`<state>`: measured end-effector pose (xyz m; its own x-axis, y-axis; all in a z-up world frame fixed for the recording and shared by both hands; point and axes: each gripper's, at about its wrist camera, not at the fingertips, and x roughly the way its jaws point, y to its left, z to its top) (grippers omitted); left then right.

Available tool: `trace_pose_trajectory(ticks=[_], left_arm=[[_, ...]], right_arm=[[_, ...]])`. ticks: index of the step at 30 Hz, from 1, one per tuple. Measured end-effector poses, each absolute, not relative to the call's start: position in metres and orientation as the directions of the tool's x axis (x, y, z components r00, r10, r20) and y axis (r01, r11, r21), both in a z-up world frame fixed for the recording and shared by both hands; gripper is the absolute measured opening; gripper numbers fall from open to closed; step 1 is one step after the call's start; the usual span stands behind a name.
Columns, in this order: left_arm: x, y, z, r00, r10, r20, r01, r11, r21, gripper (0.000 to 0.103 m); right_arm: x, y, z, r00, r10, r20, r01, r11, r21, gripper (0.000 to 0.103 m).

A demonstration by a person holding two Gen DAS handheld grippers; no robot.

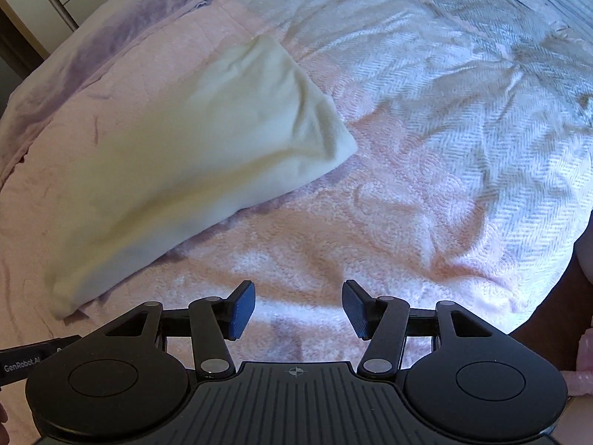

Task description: Fold clothes

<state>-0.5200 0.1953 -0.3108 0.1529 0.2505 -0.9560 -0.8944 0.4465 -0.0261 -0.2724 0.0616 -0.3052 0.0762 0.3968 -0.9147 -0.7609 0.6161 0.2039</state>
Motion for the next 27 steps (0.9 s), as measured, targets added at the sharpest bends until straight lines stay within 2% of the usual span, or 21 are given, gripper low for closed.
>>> trace_pose_trajectory(ticks=[2,6,8,18,27], left_arm=[[-0.521,0.196,-0.308,0.21,0.266,-0.941,-0.896,0.438,-0.076,0.024],[-0.513,0.203,-0.301,0.335,0.294,-0.895,-0.874,0.451,-0.179,0.012],[-0.501,0.212,-0.299,0.371,0.315,-0.874,-0.862,0.467,-0.198,0.012],[-0.427,0.252,-0.313,0.392,0.383,-0.836,-0.853,0.493,-0.173,0.012],[-0.393,0.269,-0.361,0.293,0.387,-0.875,-0.869,0.49,-0.074,0.013]], right_arm=[[-0.265,0.061,-0.307,0.075,0.397,-0.915,-0.753,0.624,0.209,0.056],[-0.246,0.058,-0.314,0.068,0.404,-0.912,-0.728,0.645,0.231,0.056],[-0.236,0.059,-0.32,0.057,0.404,-0.913,-0.717,0.653,0.244,0.056],[-0.184,0.077,-0.338,0.05,0.436,-0.899,-0.689,0.666,0.285,0.056],[-0.145,0.094,-0.348,-0.025,0.468,-0.883,-0.687,0.634,0.355,0.056]])
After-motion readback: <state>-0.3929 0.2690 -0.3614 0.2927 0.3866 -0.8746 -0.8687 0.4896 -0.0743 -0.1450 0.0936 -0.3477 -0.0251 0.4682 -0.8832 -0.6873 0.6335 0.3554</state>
